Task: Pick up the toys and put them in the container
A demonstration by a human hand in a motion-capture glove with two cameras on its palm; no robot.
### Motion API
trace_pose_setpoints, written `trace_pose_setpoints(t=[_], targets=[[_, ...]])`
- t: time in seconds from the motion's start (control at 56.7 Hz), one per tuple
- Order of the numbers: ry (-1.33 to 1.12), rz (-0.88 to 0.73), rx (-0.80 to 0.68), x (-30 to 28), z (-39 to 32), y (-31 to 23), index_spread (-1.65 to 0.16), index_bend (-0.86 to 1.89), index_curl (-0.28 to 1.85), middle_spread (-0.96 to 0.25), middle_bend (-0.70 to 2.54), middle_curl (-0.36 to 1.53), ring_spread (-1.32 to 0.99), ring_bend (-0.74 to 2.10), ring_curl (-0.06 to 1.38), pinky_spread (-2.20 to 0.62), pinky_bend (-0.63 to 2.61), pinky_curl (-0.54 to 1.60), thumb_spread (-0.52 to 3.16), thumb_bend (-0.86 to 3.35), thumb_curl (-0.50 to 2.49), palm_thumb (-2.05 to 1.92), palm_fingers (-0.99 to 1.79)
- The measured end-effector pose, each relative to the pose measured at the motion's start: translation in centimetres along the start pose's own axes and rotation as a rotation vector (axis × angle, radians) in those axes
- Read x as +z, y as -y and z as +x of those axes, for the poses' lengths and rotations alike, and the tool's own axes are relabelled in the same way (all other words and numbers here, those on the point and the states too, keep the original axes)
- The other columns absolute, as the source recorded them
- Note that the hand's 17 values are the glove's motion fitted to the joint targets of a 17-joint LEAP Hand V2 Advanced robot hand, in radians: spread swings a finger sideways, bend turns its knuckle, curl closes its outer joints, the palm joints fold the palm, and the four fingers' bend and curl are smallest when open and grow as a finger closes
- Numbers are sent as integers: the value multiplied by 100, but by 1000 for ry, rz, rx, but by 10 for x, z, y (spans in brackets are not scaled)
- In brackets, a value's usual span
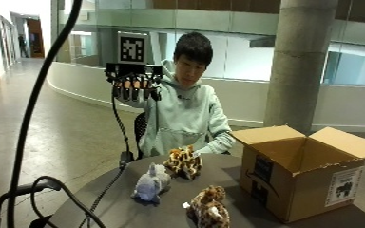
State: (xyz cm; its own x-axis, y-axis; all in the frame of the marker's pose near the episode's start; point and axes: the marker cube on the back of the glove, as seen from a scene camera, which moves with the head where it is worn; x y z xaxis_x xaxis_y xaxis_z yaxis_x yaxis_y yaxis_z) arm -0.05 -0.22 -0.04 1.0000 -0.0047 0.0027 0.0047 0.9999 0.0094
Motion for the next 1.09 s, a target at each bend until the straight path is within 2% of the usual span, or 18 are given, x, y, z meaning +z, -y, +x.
trace_pose_setpoints(t=[0.141,0.229,0.3,0.371,0.547,0.688,0.812,0.935,1.094], targets=[[10,154,-39,0,-4,17,-18,15,9,-3,21,10,-10,33,10,-2,53,18,99,11,5,9,29],[9,72,-38,-3,-7,7,-21,15,11,-3,22,13,-12,36,12,-2,56,21,121,11,8,7,26],[16,124,-28,-2,-10,13,-23,13,12,-4,22,16,-13,39,14,-2,58,23,133,11,11,5,21],[13,49,-123,-4,-10,6,-24,9,12,-4,21,18,-14,45,16,-3,63,25,140,10,12,3,14],[4,75,-163,0,-16,6,-27,10,12,-4,23,24,-14,54,21,-3,74,30,147,7,16,-1,0],[9,62,-119,7,-21,9,-27,12,14,-4,24,27,-15,59,23,-3,76,31,149,4,18,-2,-3],[67,46,-313,24,-23,13,-27,13,15,-4,25,30,-15,60,24,-3,78,32,150,1,19,-2,-4],[67,20,-385,57,-25,10,-28,12,17,-5,20,31,-13,55,24,-2,79,33,142,-4,18,-7,-14],[-50,106,-518,97,-28,32,-28,13,18,-6,16,31,-11,42,21,-2,73,32,131,-6,18,-8,-20]])
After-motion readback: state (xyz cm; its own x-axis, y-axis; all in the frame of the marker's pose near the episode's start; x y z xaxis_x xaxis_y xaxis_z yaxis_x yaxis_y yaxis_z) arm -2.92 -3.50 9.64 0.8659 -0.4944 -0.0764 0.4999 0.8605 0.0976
